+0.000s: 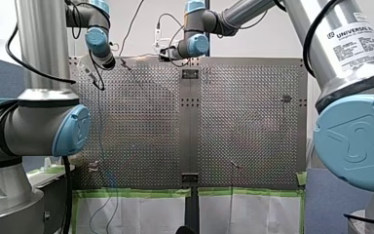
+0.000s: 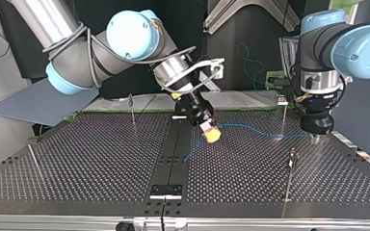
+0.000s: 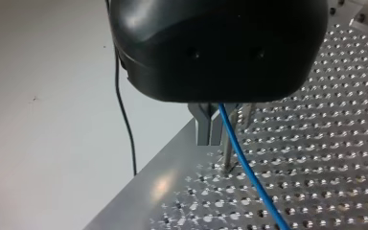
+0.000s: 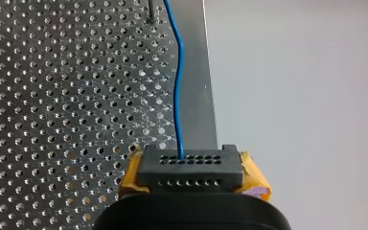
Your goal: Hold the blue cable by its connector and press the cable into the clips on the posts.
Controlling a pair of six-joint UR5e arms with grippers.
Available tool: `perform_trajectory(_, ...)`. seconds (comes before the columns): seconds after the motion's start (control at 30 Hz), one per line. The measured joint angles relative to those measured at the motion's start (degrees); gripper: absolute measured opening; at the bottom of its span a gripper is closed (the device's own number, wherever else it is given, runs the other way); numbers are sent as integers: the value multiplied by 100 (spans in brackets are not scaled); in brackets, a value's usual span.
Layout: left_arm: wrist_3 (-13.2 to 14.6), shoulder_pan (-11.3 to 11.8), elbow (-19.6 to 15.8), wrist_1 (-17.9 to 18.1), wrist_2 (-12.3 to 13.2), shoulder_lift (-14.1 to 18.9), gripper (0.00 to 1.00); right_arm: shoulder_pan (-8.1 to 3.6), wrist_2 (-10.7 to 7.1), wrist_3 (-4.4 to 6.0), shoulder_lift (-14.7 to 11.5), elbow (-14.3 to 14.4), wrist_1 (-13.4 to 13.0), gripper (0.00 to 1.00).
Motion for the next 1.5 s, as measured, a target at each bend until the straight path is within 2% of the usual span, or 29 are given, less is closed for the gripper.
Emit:
perform_trajectory(0.33, 33, 139, 47, 196, 120, -57, 0, 102, -1, 12, 252, -205, 22, 0)
perform_trajectory(0.57, 218, 217, 201, 178, 224, -334, 0, 126, 5, 52, 269, -324, 41, 0)
perform_trajectory(0.73, 343, 287, 317, 146, 249, -420, 0, 108, 33, 109, 285, -426, 51, 0)
perform_trajectory(0.9, 356, 336, 468, 133, 249, -427, 0, 87, 39, 123, 298, -460, 53, 0)
perform_trajectory(1.17, 353, 376, 500, 128, 289, -453, 0, 81, 40, 130, 304, -482, 73, 0)
perform_trajectory(1.3, 371, 348, 500, 114, 262, -454, 0, 80, 39, 131, 305, -482, 83, 0)
perform_trajectory(1.5, 510, 273, 490, 12, 85, -456, 0, 80, 39, 132, 309, -483, 100, 0)
